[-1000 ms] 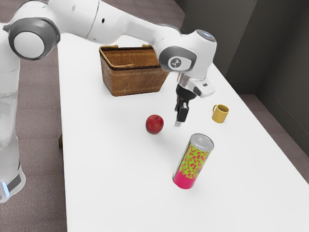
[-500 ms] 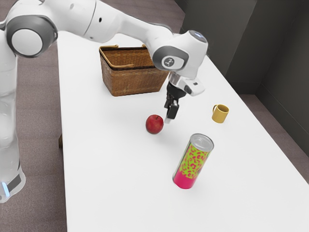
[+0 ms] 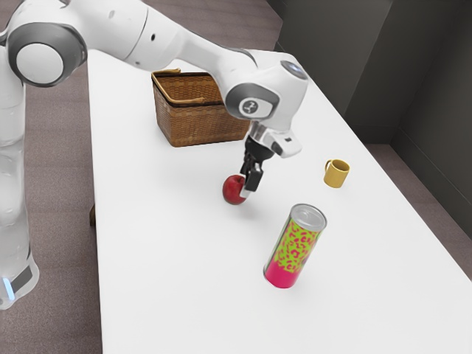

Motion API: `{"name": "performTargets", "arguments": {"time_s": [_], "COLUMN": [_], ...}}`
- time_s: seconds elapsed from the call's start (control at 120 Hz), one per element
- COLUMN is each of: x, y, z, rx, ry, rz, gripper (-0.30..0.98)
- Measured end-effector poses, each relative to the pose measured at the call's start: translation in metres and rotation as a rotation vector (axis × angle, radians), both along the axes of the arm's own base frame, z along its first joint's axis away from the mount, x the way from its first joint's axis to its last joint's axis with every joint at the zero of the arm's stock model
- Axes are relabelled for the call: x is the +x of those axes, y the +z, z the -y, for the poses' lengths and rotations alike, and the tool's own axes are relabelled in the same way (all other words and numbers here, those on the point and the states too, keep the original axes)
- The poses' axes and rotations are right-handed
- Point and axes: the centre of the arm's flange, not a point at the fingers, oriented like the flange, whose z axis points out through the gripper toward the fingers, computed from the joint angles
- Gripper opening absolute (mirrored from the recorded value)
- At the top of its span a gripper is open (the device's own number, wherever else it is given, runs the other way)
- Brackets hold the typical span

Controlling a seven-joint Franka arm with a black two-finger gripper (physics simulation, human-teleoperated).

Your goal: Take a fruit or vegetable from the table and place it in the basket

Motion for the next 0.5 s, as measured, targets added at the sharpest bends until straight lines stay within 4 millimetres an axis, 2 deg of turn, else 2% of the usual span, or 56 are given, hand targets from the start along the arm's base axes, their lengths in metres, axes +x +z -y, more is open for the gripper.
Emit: {"name": "performTargets", "arguments": {"time_s": [0.308,0.5], "x": [-0.006,-0.009], "y": [-0.014,-0.025], "z": [-0.001,-0.010], "rx": [0.002,0.003], "ry": [0.007,0.026], "rz": [-0.024,-0.038], "gripper": [0.69,0.69]}}
